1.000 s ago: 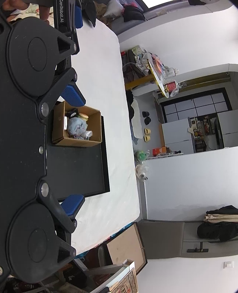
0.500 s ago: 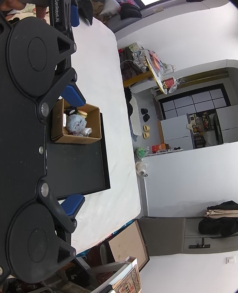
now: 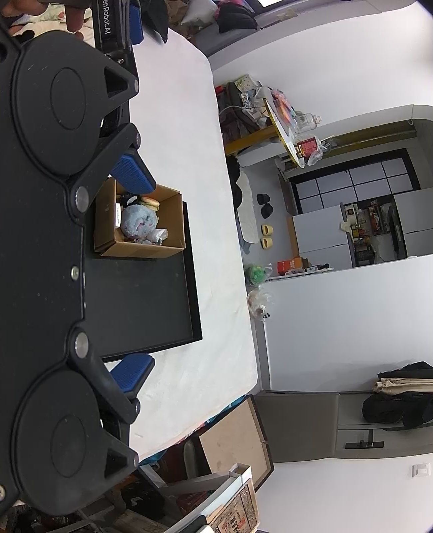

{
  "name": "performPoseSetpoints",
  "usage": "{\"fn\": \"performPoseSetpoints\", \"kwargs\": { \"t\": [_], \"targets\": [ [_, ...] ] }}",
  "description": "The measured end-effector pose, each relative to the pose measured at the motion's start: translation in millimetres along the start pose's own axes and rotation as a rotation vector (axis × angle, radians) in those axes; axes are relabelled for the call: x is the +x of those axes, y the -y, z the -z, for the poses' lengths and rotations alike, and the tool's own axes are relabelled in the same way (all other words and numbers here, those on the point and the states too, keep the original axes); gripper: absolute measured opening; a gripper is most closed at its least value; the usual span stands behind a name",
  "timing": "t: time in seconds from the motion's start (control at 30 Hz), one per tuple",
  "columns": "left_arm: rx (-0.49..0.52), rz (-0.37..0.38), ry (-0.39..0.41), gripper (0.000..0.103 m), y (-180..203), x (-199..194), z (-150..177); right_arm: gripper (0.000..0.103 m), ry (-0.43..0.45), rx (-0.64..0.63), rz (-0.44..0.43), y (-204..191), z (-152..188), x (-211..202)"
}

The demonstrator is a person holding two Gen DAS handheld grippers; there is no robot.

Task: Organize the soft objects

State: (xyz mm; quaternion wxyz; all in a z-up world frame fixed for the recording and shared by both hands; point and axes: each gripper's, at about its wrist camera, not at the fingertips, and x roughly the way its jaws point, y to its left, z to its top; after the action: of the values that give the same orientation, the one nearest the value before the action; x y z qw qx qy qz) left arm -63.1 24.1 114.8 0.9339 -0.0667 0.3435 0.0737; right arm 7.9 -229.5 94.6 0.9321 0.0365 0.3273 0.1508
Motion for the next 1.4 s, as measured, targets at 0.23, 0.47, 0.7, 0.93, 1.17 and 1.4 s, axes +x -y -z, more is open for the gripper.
{"fn": "performPoseSetpoints", "kwargs": {
  "t": [0.23, 0.47, 0.7, 0.93, 1.17, 1.4],
  "targets": [
    [-0.002, 0.002, -0.001, 0.103, 0.0, 0.0, 0.0, 0.103, -0.001, -0.001, 0.000, 0.1, 0.2, 0.1],
    [0.000, 0.000, 0.000, 0.103, 0.1, 0.1, 0.1, 0.103, -0.003, -0.009, -0.003, 0.9, 0.3, -0.7],
    [0.000, 0.002, -0.001, 0.103, 0.0, 0.2, 0.1, 0.103, -0.005, -0.012, -0.001, 0.5, 0.2, -0.6],
    [-0.002, 0.001, -0.002, 0.103, -0.3, 0.4, 0.4, 0.103, -0.008, -0.014, -0.002, 1.0, 0.2, 0.8],
    [-0.001, 0.000, -0.003, 0.103, -0.7, 1.3, 2.7, 0.103, -0.010, -0.017, -0.008, 3.0, 0.5, 1.0],
    [0.000, -0.002, 0.002, 0.103, -1.0, 1.5, 5.0, 0.103, -0.016, -0.018, -0.010, 3.9, 0.9, 3.8]
  ]
}}
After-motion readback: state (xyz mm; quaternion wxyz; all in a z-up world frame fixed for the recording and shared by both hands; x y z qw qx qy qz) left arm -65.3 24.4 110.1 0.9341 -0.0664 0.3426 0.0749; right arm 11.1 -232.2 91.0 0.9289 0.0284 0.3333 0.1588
